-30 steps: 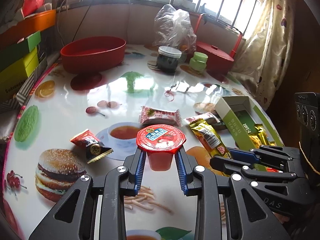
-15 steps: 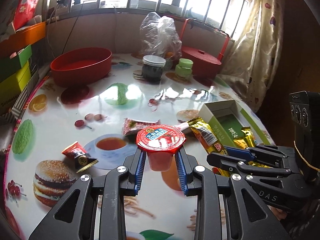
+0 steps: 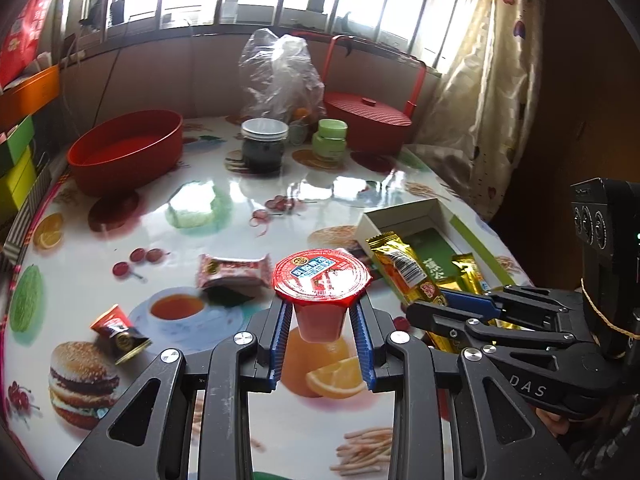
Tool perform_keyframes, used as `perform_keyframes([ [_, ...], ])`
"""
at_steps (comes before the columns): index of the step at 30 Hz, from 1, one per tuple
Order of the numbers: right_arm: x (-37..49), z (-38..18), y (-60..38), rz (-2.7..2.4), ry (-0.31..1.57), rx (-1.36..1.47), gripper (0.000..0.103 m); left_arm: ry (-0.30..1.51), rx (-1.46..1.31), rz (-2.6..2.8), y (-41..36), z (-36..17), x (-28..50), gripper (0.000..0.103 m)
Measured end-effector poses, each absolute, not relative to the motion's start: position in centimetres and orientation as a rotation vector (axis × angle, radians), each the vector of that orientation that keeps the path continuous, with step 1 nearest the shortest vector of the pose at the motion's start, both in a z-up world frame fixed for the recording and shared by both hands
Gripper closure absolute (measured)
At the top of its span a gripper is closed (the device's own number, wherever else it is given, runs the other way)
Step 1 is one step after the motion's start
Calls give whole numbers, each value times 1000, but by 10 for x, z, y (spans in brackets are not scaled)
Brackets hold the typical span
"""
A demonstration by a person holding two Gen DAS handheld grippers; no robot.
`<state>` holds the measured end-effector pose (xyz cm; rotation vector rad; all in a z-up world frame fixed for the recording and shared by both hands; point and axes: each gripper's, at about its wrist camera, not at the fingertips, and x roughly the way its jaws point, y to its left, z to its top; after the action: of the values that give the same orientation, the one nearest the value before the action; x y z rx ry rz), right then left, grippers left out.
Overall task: Organize snacks
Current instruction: 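Carry the red jelly cup with the left tool while the right tool carries the bar over the box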
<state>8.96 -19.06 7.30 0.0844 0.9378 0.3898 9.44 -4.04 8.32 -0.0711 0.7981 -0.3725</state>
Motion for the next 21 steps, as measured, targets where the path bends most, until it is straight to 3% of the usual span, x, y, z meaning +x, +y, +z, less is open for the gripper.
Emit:
perform_keyframes([
  [21, 79, 76, -246, 279, 922, 138, 81, 803, -22, -495, -100, 88, 96, 72],
])
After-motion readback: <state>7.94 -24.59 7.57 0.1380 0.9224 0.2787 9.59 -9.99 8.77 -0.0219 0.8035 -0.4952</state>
